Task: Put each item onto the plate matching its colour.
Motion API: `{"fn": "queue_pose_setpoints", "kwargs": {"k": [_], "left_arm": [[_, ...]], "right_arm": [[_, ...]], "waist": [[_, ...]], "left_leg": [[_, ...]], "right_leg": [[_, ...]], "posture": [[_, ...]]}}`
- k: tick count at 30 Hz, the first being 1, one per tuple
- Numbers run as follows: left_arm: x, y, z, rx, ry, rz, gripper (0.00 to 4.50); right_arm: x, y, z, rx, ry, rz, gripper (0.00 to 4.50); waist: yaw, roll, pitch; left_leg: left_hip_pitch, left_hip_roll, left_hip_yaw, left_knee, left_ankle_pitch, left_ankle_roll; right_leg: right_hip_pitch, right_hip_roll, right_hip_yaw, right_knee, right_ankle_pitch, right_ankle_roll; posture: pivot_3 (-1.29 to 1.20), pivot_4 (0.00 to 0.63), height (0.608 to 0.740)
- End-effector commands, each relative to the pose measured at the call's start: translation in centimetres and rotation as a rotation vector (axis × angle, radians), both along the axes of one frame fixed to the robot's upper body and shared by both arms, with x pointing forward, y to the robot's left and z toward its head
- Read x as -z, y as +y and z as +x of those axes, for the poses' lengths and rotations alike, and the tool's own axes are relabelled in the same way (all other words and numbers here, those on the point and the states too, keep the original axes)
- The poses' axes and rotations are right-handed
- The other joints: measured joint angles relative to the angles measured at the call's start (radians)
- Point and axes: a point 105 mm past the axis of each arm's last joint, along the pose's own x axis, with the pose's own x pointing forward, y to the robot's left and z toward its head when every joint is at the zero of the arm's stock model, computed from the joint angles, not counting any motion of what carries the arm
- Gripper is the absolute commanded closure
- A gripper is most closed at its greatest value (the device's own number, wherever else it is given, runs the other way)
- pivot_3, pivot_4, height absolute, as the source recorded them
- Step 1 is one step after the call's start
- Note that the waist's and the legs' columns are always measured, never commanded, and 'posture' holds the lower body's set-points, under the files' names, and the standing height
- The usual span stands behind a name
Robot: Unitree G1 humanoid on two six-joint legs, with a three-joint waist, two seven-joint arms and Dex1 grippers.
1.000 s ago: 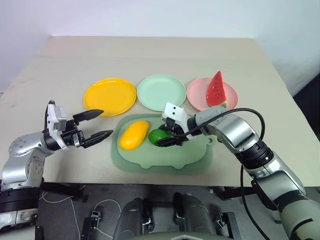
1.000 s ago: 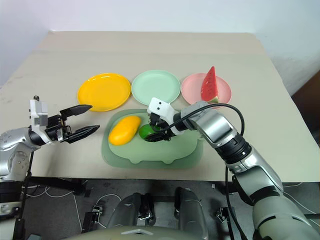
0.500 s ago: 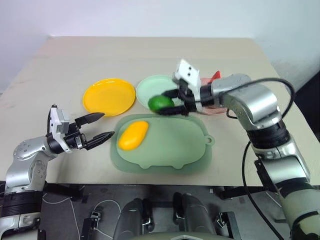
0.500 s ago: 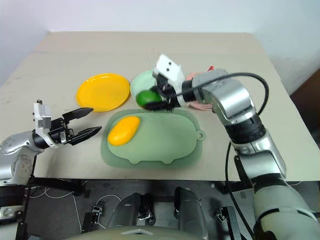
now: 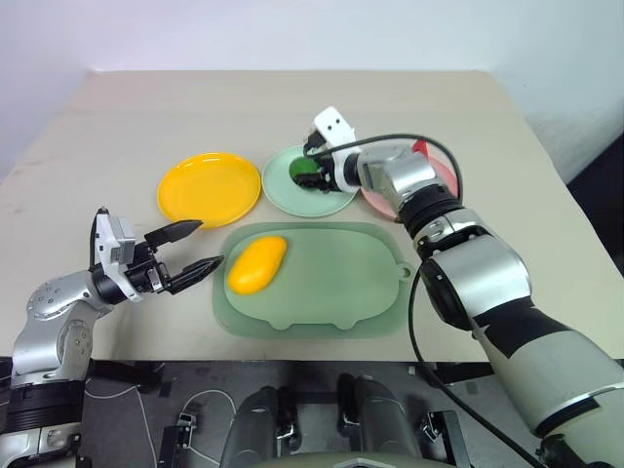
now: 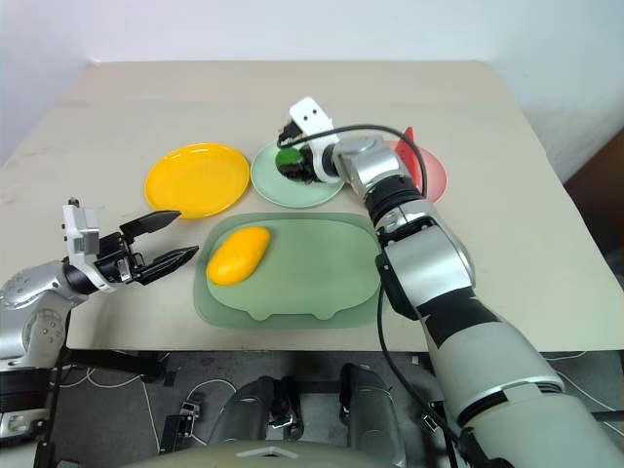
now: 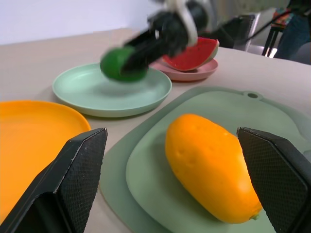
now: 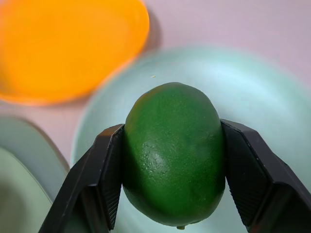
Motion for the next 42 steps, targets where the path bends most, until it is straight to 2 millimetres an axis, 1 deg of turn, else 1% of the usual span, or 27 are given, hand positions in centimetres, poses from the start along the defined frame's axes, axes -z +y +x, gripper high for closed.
{"fn": "queue_pose_setpoints", "kwargs": {"k": [1, 2, 4, 6, 7, 8, 10, 13, 16, 19, 21, 22, 24, 25, 26, 27, 29, 32, 34, 35, 37, 40, 42], "left_arm": [[-1.3, 0.3, -0.3, -0.012, -0.059, 0.007, 0.00], [-1.3, 0.3, -0.4, -0.012, -0.059, 0.008, 0.00], [-1.3, 0.2, -0.4, -0.012, -0.060, 0.008, 0.00], [-1.3, 0.2, -0.5, -0.012, -0.062, 0.008, 0.00], [-1.3, 0.3, -0.5, -0.012, -0.062, 0.007, 0.00], [-1.3, 0.3, -0.5, -0.013, -0.063, 0.006, 0.00], [-1.3, 0.2, -0.4, -0.012, -0.063, 0.005, 0.00], [-1.5, 0.0, -0.3, -0.004, -0.068, -0.011, 0.00], [-2.2, 0.0, 0.0, -0.024, -0.107, -0.024, 0.00], [-3.0, -0.4, -0.2, -0.023, -0.125, -0.034, 0.00], [-3.1, -0.8, -0.3, -0.036, -0.102, -0.050, 0.00], [-3.1, -0.9, -0.4, -0.042, -0.086, -0.059, 0.00], [-2.6, -1.2, -0.6, -0.071, -0.019, -0.075, 0.00], [-2.4, -1.4, -0.7, -0.077, 0.005, -0.077, 0.00], [-1.8, -1.5, -0.7, -0.092, 0.047, -0.060, 0.00], [-1.5, -1.6, -0.8, -0.102, 0.074, -0.047, 0.00], [-1.4, -1.7, -0.9, -0.117, 0.106, -0.068, 0.00], [-1.9, -2.3, -0.8, -0.143, 0.140, -0.106, 0.00], [-2.1, -2.7, -0.9, -0.141, 0.151, -0.112, 0.00], [-2.1, -3.0, -1.0, -0.136, 0.166, -0.109, 0.00], [-1.9, -3.4, -1.1, -0.150, 0.200, -0.078, 0.00], [-0.8, -3.5, -0.9, -0.180, 0.261, -0.018, 0.00], [-0.3, -3.7, -0.7, -0.190, 0.292, -0.014, 0.00]], "right_arm": [[-1.9, 0.7, 0.4, 0.010, -0.068, 0.017, 1.87], [-1.7, 0.7, 0.4, 0.008, -0.061, 0.016, 1.87], [-1.5, 0.7, 0.3, -0.005, -0.060, 0.000, 1.14], [-1.8, 0.7, 0.3, -0.002, -0.065, 0.013, 0.60], [-2.1, 0.6, 0.4, 0.005, -0.071, 0.024, 0.20], [-2.4, 0.6, 0.5, 0.010, -0.078, 0.034, 0.03], [-3.0, 0.6, 0.6, 0.015, -0.086, 0.050, 0.03], [-5.0, 0.6, 0.6, -0.009, -0.125, 0.095, 0.03], [-7.2, 0.2, 0.1, -0.081, -0.142, 0.143, 0.03], [-8.4, -0.9, -0.5, -0.144, -0.157, 0.163, 0.03], [-9.0, -2.3, -1.5, -0.182, -0.157, 0.196, 0.03], [-9.1, -2.9, -2.3, -0.207, -0.160, 0.202, 0.03], [-8.7, -4.7, -4.9, -0.275, -0.179, 0.195, 0.03], [-8.4, -5.3, -6.0, -0.294, -0.181, 0.189, 0.03], [-8.0, -5.7, -7.2, -0.311, -0.162, 0.207, 0.03], [-7.7, -5.9, -8.1, -0.317, -0.146, 0.221, 0.03], [-7.0, -6.2, -9.4, -0.317, -0.119, 0.233, 0.03], [-5.6, -6.7, -10.5, -0.286, -0.083, 0.223, 0.03], [-5.5, -7.1, -11.1, -0.282, -0.081, 0.227, 0.03], [-5.7, -7.3, -11.8, -0.301, -0.081, 0.238, 0.03], [-6.0, -7.7, -12.8, -0.330, -0.087, 0.240, 0.03], [-6.0, -8.2, -13.4, -0.336, -0.092, 0.208, 0.03], [-6.0, -8.5, -13.8, -0.340, -0.096, 0.195, 0.03]], "waist": [[-0.007, 0.000, 0.000], [-0.011, 0.000, 0.000], [-0.013, 0.000, 0.000], [-0.015, 0.000, 0.000], [-0.015, 0.000, 0.000], [-0.015, 0.000, 0.000], [-0.015, 0.000, 0.000], [-0.014, 0.000, 0.000], [-0.010, 0.000, 0.000], [-0.010, 0.000, 0.000], [-0.009, -0.001, -0.001], [-0.009, -0.001, -0.001], [-0.007, -0.001, -0.001], [-0.005, -0.002, -0.001], [-0.002, -0.001, -0.001], [0.000, -0.001, -0.001], [-0.009, -0.001, -0.001], [-0.008, -0.001, -0.001], [-0.002, -0.001, -0.001], [0.003, -0.001, -0.001], [0.015, -0.002, -0.001], [0.022, -0.002, -0.001], [0.025, -0.002, -0.001]], "left_leg": [[0.000, 0.000, 0.000, 0.000, 0.000, 0.000], [0.000, 0.000, 0.000, 0.000, 0.000, 0.000], [0.001, 0.000, 0.000, 0.000, 0.000, 0.000], [0.002, 0.000, 0.000, 0.000, 0.000, -0.001], [0.002, 0.000, 0.000, 0.000, 0.000, -0.001], [0.002, 0.001, 0.000, 0.000, 0.000, -0.001], [0.002, 0.001, 0.000, 0.000, 0.001, -0.001], [0.002, 0.001, 0.000, 0.000, 0.001, -0.001], [0.002, 0.001, 0.000, 0.000, 0.001, -0.001], [0.002, 0.000, 0.000, 0.001, 0.001, -0.001], [0.002, 0.000, 0.000, 0.001, 0.001, -0.001], [0.002, 0.001, -0.001, 0.001, 0.001, -0.001], [0.002, 0.000, -0.003, 0.001, 0.001, -0.001], [0.003, 0.000, -0.003, 0.001, 0.001, -0.001], [0.003, 0.000, -0.004, 0.001, 0.001, -0.001], [0.003, 0.000, -0.003, 0.001, 0.001, -0.001], [0.003, 0.001, -0.003, 0.002, 0.001, -0.001], [0.005, 0.002, -0.003, 0.003, 0.002, -0.003], [0.005, 0.002, -0.003, 0.003, 0.002, -0.003], [0.004, 0.002, -0.003, 0.003, 0.002, -0.003], [0.004, 0.002, -0.003, 0.003, 0.002, -0.003], [0.004, 0.002, -0.003, 0.003, 0.002, -0.003], [0.004, 0.002, -0.003, 0.004, 0.002, -0.003]], "right_leg": [[0.000, 0.000, 0.000, 0.001, 0.000, 0.000], [0.000, 0.000, 0.000, 0.002, 0.000, 0.000], [-0.001, -0.001, 0.000, 0.004, 0.000, 0.000], [-0.001, 0.000, 0.000, 0.005, -0.001, -0.001], [-0.001, 0.000, 0.000, 0.006, -0.001, -0.001], [-0.001, 0.000, 0.000, 0.006, -0.001, -0.002], [-0.001, 0.000, 0.000, 0.006, -0.001, -0.002], [-0.001, 0.000, 0.000, 0.006, -0.001, -0.002], [-0.001, 0.000, 0.000, 0.006, -0.001, -0.002], [-0.001, 0.000, 0.000, 0.006, -0.001, -0.002], [-0.001, -0.001, 0.001, 0.006, -0.001, -0.002], [0.000, -0.001, 0.000, 0.006, -0.001, -0.002], [0.001, -0.001, 0.000, 0.005, -0.001, -0.002], [0.001, -0.001, 0.000, 0.006, -0.001, -0.002], [0.001, -0.001, 0.000, 0.005, -0.001, -0.002], [0.001, -0.001, 0.000, 0.005, -0.001, -0.002], [0.000, -0.001, 0.000, 0.006, -0.001, -0.002], [0.001, 0.000, 0.000, 0.007, -0.001, -0.002], [0.002, 0.000, 0.000, 0.006, -0.001, -0.003], [0.002, 0.000, 0.000, 0.006, -0.001, -0.003], [0.002, -0.001, 0.000, 0.005, -0.001, -0.003], [0.002, -0.001, 0.000, 0.005, -0.001, -0.003], [0.002, -0.001, 0.000, 0.005, -0.001, -0.003]], "posture": [[0.00, 0.150, 0.696], [0.00, 0.150, 0.696], [0.00, 0.150, 0.696], [0.00, 0.150, 0.696], [0.00, 0.150, 0.696], [0.00, 0.150, 0.696], [0.00, 0.150, 0.696], [0.00, 0.150, 0.696], [0.00, 0.150, 0.696], [0.00, 0.150, 0.696], [0.00, 0.150, 0.696], [0.00, 0.150, 0.696], [0.00, 0.150, 0.696], [0.00, 0.150, 0.696], [0.00, 0.150, 0.696], [0.00, 0.150, 0.696], [0.00, 0.150, 0.696], [0.00, 0.150, 0.696], [0.00, 0.150, 0.696], [0.00, 0.150, 0.696], [0.00, 0.150, 0.696], [0.00, 0.150, 0.696], [0.00, 0.150, 0.696]]}}
